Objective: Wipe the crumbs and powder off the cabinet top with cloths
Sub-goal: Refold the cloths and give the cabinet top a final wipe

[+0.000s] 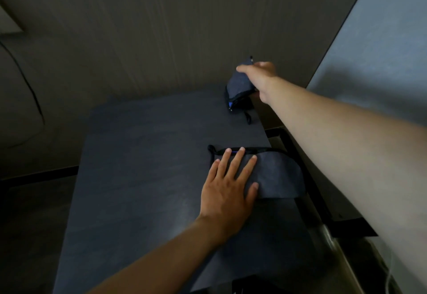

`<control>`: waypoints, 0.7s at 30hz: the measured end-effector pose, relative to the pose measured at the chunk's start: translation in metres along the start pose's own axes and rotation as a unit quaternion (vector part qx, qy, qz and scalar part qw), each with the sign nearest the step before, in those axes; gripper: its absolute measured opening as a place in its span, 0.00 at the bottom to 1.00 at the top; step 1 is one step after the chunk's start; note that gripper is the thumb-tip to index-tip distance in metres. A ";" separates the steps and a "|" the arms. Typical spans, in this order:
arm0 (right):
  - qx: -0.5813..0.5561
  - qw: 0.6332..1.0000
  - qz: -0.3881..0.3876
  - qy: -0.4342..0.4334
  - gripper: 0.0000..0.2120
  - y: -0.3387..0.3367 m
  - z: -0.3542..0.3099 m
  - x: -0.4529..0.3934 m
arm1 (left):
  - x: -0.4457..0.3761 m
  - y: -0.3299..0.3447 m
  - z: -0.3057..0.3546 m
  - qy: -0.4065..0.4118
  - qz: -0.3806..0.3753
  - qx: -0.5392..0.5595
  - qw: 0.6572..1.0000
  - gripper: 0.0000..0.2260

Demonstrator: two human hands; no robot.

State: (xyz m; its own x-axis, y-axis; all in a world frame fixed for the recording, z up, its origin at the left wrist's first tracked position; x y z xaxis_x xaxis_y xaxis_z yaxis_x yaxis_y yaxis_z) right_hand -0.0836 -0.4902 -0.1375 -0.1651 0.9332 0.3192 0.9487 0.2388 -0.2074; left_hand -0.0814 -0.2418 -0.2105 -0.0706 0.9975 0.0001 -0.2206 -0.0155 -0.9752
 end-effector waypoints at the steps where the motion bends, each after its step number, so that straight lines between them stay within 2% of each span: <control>1: -0.029 0.999 -0.012 0.017 0.14 0.004 0.002 -0.003 | 0.000 0.002 0.001 0.002 0.000 0.002 1.000 0.27; 3: -0.052 0.997 -0.034 0.052 0.20 0.012 0.012 -0.009 | -0.001 0.004 0.001 0.000 0.001 0.003 1.000 0.27; 6: 0.048 0.994 -0.048 0.083 0.24 0.018 0.036 -0.017 | -0.002 0.004 0.000 -0.001 0.006 0.006 1.000 0.27; 10: 0.212 0.977 0.018 0.027 0.27 0.007 0.041 -0.029 | -0.002 0.004 0.001 0.002 0.010 0.011 1.000 0.27; 14: 0.339 0.939 0.051 -0.036 0.29 0.007 0.031 -0.028 | -0.007 0.004 -0.004 -0.006 0.005 0.013 1.000 0.27; 16: 0.354 0.932 0.063 -0.050 0.29 0.006 0.032 -0.028 | -0.011 0.005 -0.007 -0.014 0.000 0.011 1.000 0.27; 21: 0.364 0.926 0.030 -0.097 0.26 0.007 0.035 -0.030 | -0.022 0.005 -0.011 -0.033 -0.001 0.006 0.999 0.27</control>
State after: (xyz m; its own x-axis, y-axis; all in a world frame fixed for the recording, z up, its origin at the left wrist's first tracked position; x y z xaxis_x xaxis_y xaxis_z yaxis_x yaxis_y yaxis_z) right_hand -0.0810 -0.5072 -0.1808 -0.2315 0.9642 0.1295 0.5356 0.2374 -0.8104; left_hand -0.0704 -0.2627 -0.2176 -0.1344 0.9908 0.0165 -0.2317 -0.0153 -0.9727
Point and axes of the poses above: each hand's wrist, its own x-axis away from the middle knuckle, its own y-axis out of the palm, z = x × y, the point moved 8 cm from there along -x, towards the middle knuckle, and after that the axes turned 2 degrees about x, right-handed, at the moved point
